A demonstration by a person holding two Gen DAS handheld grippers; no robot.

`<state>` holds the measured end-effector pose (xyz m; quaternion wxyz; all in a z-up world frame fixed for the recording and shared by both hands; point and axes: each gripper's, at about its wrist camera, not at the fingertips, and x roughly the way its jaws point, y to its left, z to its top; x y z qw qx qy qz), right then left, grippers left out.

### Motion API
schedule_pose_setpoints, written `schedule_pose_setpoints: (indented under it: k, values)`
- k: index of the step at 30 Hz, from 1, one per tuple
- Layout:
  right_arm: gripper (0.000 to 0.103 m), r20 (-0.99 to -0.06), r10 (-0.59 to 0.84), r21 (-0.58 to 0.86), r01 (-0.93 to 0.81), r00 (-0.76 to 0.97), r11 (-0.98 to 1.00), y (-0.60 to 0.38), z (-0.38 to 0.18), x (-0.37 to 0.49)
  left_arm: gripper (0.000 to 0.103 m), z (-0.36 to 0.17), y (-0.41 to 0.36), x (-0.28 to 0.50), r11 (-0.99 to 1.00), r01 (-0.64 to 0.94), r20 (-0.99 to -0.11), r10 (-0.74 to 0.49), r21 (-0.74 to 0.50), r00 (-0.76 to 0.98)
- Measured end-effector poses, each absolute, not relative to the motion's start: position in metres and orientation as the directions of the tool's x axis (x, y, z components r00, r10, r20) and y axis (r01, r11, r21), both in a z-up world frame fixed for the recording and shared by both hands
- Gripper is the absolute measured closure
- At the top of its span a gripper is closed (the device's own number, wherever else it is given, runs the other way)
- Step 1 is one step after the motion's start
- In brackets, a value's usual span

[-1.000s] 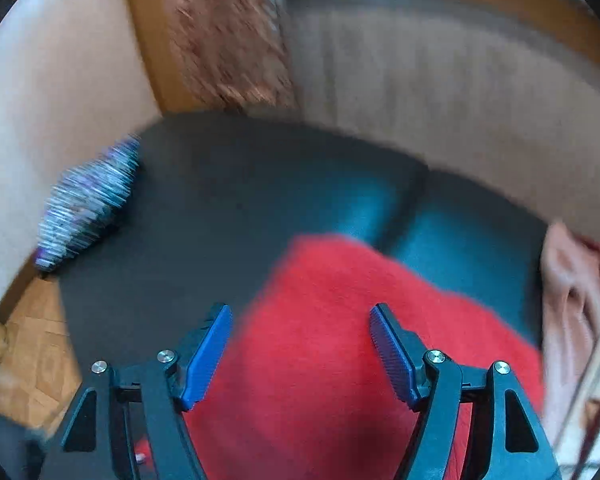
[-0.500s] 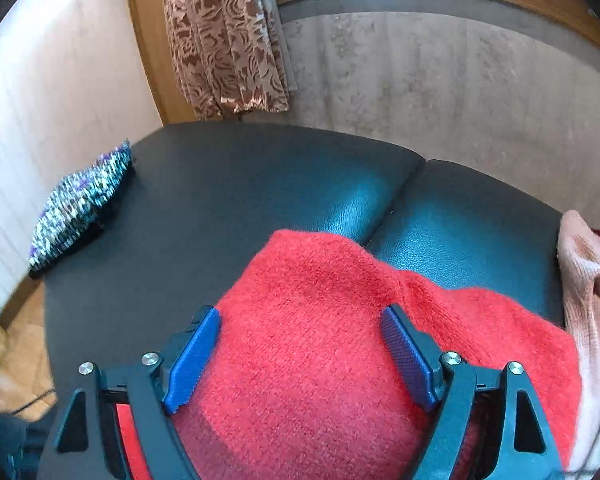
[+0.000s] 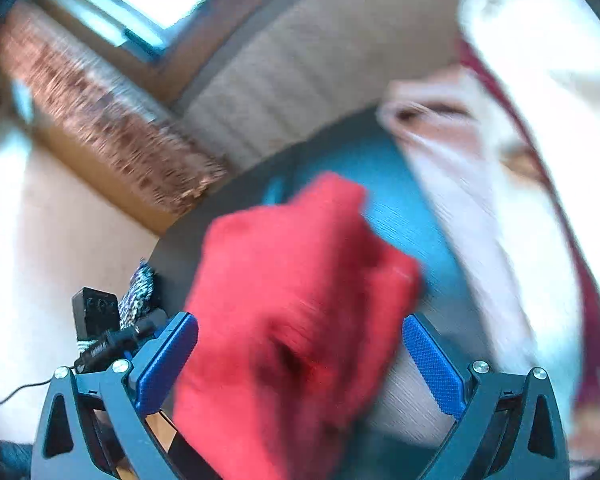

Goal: Fold clothes

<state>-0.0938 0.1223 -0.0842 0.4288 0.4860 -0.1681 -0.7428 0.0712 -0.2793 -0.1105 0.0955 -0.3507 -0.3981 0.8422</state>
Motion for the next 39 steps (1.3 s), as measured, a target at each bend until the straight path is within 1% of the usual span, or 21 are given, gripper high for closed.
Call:
schedule_pose_setpoints:
  k: [2,4,6,7,8,10,12,14,15,16,17,19,20,21,24,27,31,34,39]
  values:
    - [0.000,-0.572,-0.810,0.694,0.450,-0.128,-0.562,0.124,-0.095,-0.091,0.036,-0.118,-0.276,0.065,-0.657,0.115,-0.513,0.455,-0.745,-0.728]
    - [0.000,-0.580,-0.809,0.694,0.464,-0.095,-0.551,0.111,-0.104,-0.089,0.026,-0.121,-0.266,0.058,-0.670,0.111,-0.524,0.455,-0.734,-0.720]
    - [0.000,-0.590,-0.805,0.685,0.492,-0.060,-0.538,0.092,-0.111,-0.087,0.024,-0.120,-0.260,0.052,-0.687,0.096,-0.521,0.446,-0.721,-0.728]
    - [0.000,-0.578,-0.815,0.695,0.501,-0.037,-0.515,0.083,-0.112,-0.087,0.023,-0.120,-0.257,0.045,-0.692,0.094,-0.527,0.445,-0.715,-0.724]
    - [0.000,-0.574,-0.818,0.700,0.500,-0.031,-0.510,0.076,-0.113,-0.087,0.023,-0.119,-0.254,0.039,-0.699,0.092,-0.531,0.443,-0.709,-0.723]
    - [0.000,-0.574,-0.818,0.699,0.494,-0.046,-0.518,0.065,-0.115,-0.088,0.015,-0.118,-0.248,0.032,-0.718,0.083,-0.532,0.427,-0.691,-0.731]
    - [0.000,-0.578,-0.813,0.674,0.519,-0.072,-0.526,0.059,-0.115,-0.083,0.011,-0.117,-0.239,0.028,-0.748,0.076,-0.541,0.402,-0.660,-0.739]
    - [0.000,-0.585,-0.807,0.644,0.559,-0.078,-0.521,0.056,-0.114,-0.078,0.011,-0.116,-0.234,0.027,-0.771,0.072,-0.554,0.386,-0.633,-0.738]
    - [0.001,-0.591,-0.802,0.625,0.579,-0.087,-0.523,0.055,-0.113,-0.074,0.015,-0.116,-0.234,0.027,-0.774,0.071,-0.559,0.387,-0.629,-0.734]
    - [0.003,-0.596,-0.797,0.605,0.598,-0.098,-0.526,0.054,-0.113,-0.071,0.030,-0.118,-0.235,0.028,-0.767,0.073,-0.561,0.397,-0.638,-0.727]
    - [0.010,-0.612,-0.780,0.578,0.603,-0.125,-0.550,0.052,-0.113,-0.070,0.036,-0.120,-0.238,0.029,-0.758,0.078,-0.561,0.405,-0.647,-0.722]
    - [0.021,-0.638,-0.753,0.538,0.607,-0.162,-0.586,0.051,-0.112,-0.068,0.056,-0.120,-0.245,0.035,-0.726,0.085,-0.540,0.423,-0.683,-0.728]
    - [0.032,-0.635,-0.756,0.545,0.604,-0.156,-0.582,0.050,-0.112,-0.065,0.059,-0.120,-0.249,0.039,-0.707,0.088,-0.527,0.432,-0.701,-0.732]
    - [0.039,-0.629,-0.763,0.557,0.600,-0.147,-0.575,0.049,-0.112,-0.062,0.062,-0.118,-0.251,0.044,-0.699,0.090,-0.519,0.431,-0.709,-0.738]
    - [0.044,-0.613,-0.781,0.588,0.593,-0.118,-0.551,0.043,-0.113,-0.052,0.065,-0.105,-0.250,0.067,-0.750,0.099,-0.528,0.360,-0.654,-0.769]
    - [0.049,-0.590,-0.803,0.617,0.597,-0.080,-0.513,0.031,-0.112,-0.040,0.066,-0.088,-0.259,0.097,-0.781,0.135,-0.527,0.273,-0.610,-0.805]
    - [0.052,-0.544,-0.839,0.653,0.629,0.002,-0.422,-0.012,-0.103,-0.026,0.066,-0.063,-0.285,0.146,-0.801,0.230,-0.517,0.113,-0.553,-0.849]
    - [0.053,-0.492,-0.867,0.679,0.661,0.084,-0.321,-0.066,-0.089,-0.015,0.066,-0.040,-0.318,0.195,-0.780,0.323,-0.473,-0.039,-0.536,-0.880]
    - [0.053,-0.427,-0.875,0.651,0.750,0.229,-0.121,-0.183,-0.044,0.023,0.066,0.004,-0.378,0.282,-0.733,0.462,-0.397,-0.281,-0.499,-0.874]
